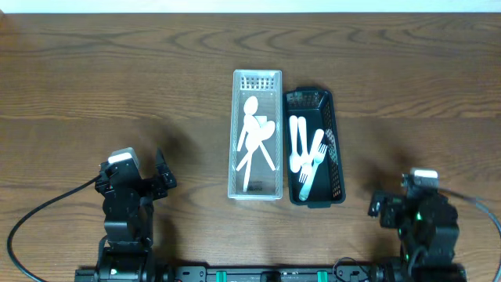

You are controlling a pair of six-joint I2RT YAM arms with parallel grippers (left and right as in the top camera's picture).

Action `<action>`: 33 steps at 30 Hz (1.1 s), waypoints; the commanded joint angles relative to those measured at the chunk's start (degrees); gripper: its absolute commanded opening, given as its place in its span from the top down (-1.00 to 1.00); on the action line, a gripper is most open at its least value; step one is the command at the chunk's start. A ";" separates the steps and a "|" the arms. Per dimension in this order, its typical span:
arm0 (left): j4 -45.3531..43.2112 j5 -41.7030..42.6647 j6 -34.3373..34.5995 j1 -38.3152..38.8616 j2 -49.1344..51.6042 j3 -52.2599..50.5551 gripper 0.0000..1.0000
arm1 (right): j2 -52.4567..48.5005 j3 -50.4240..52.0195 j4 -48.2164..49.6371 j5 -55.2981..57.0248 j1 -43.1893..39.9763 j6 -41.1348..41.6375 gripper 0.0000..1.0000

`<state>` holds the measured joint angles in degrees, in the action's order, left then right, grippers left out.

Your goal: Pack container

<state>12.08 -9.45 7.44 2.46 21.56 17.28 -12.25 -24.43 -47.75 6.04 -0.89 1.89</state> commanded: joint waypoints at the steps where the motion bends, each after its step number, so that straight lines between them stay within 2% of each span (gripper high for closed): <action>1: -0.11 -0.68 -0.35 0.13 -0.22 0.50 -0.96 | 5.20 -0.39 -2.82 0.15 0.96 -0.26 -0.99; 4: -0.11 -0.68 -0.35 0.13 -0.22 0.50 -0.96 | 9.20 -0.28 -5.79 0.02 1.92 -0.22 -0.99; 6: -0.11 -0.68 -0.35 0.13 -0.22 0.50 -0.96 | 11.34 0.33 -2.12 -0.50 2.97 -0.24 -0.99; 14: -0.11 -0.68 -0.35 0.13 -0.22 0.50 -0.96 | 11.78 13.68 37.51 -0.48 5.09 -0.26 -0.98; 17: -0.11 -0.68 -0.35 0.13 -0.22 0.50 -0.96 | 11.91 18.75 47.04 -0.46 5.09 -0.26 -0.98; 22: -0.11 -0.68 -0.35 0.13 -0.22 0.50 -0.96 | 11.96 24.26 47.15 -1.16 5.09 -0.22 -0.98; 23: -0.11 -0.68 -0.35 0.13 -0.22 0.50 -0.96 | 11.96 24.11 43.50 -1.64 5.11 -0.22 -0.98; 33: -0.11 -0.68 -0.35 0.13 -0.22 0.50 -0.96 | 11.87 24.09 43.71 -3.26 5.07 -0.26 -0.99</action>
<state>12.10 -9.45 7.44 2.46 21.63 17.28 -0.84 -0.45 -3.73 3.44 3.68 1.89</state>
